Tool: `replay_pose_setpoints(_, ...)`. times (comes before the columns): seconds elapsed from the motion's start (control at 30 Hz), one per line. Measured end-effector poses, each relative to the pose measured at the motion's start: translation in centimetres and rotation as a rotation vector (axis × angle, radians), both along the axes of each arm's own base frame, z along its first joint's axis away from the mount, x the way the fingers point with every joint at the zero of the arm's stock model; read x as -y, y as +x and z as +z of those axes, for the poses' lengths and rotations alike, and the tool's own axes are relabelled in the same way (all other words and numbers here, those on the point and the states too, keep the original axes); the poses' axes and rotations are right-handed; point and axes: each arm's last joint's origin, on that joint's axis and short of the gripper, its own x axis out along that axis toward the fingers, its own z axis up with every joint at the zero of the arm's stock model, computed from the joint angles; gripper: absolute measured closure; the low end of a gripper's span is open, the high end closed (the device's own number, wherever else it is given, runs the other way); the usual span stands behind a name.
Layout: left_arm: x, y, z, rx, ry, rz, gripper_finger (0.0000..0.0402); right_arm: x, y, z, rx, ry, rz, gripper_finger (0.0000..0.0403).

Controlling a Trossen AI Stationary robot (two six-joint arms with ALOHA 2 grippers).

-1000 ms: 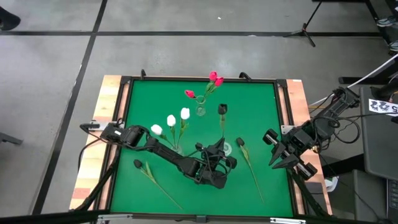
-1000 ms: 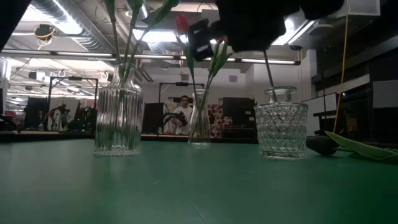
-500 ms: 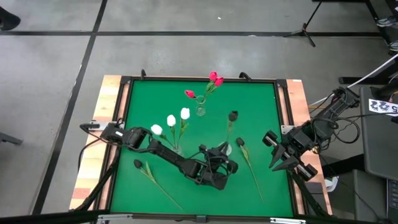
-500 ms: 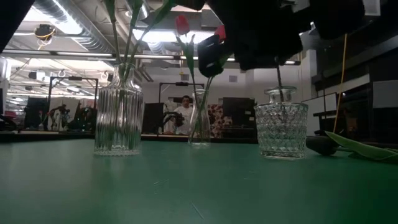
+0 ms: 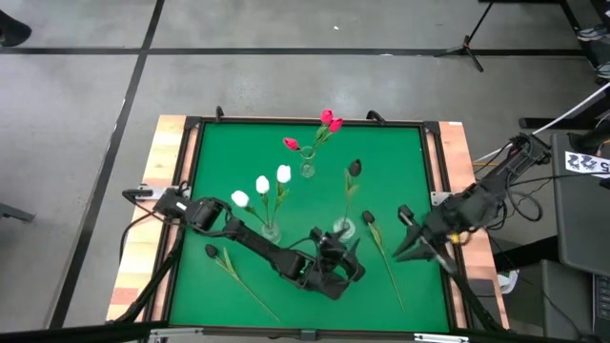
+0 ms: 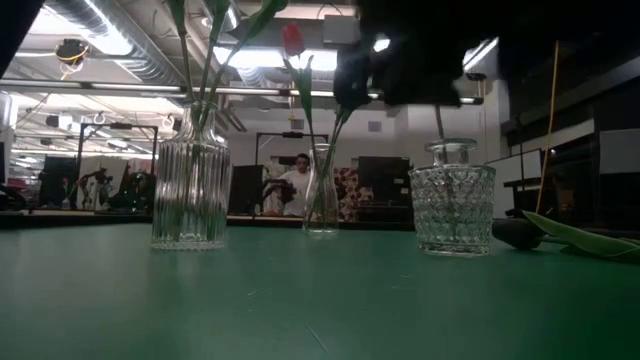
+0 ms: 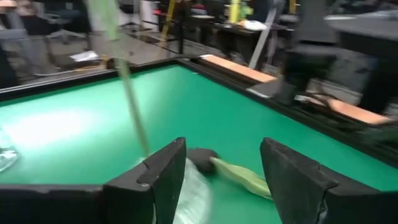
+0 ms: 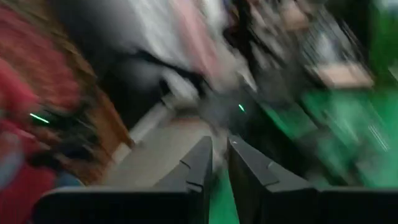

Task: Sort flowers into vase by color
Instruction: Put the right black tulip into the bottom right transparent vase

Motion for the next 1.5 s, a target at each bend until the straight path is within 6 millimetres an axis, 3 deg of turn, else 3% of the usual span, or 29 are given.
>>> replay_pose_setpoints(0.33, 5.4, -1.5, 3.7, 0.066, -0.039, -0.141, 0.0188, 2.1, -1.5, -5.9, -0.624, -0.145, -0.365, 0.0352)
replay_pose_setpoints(0.47, 6.4, -1.7, 4.1, 0.097, -0.136, -0.245, 0.0188, 2.5, -2.0, -8.1, -0.83, -0.268, -0.465, 0.0351)
replay_pose_setpoints(0.6, 6.7, -1.6, 4.0, 0.119, -0.236, -0.324, 0.0188, 1.8, -1.5, -9.7, -0.973, -0.373, -0.435, 0.0327)
replay_pose_setpoints(0.77, 6.8, -1.5, 4.0, 0.126, -0.29, -0.366, 0.0188, 0.2, 0.3, -11.5, -1.017, -0.428, -0.404, 0.0245)
replay_pose_setpoints(0.97, 6.9, -1.4, 3.9, 0.124, -0.334, -0.41, 0.0188, -1.1, 1.8, -14.2, -1.108, -0.462, -0.503, 0.0163)
replay_pose_setpoints(1.17, 7.1, -1.4, 3.9, 0.131, -0.365, -0.426, 0.0188, -1.5, 3.3, -15.7, -1.114, -0.436, -0.544, 0.0159)
replay_pose_setpoints(1.5, 7.4, -1.5, 3.9, 0.122, -0.378, -0.455, 0.0188, 0.6, 5.6, -17.2, -1.183, -0.427, -0.558, 0.0173)
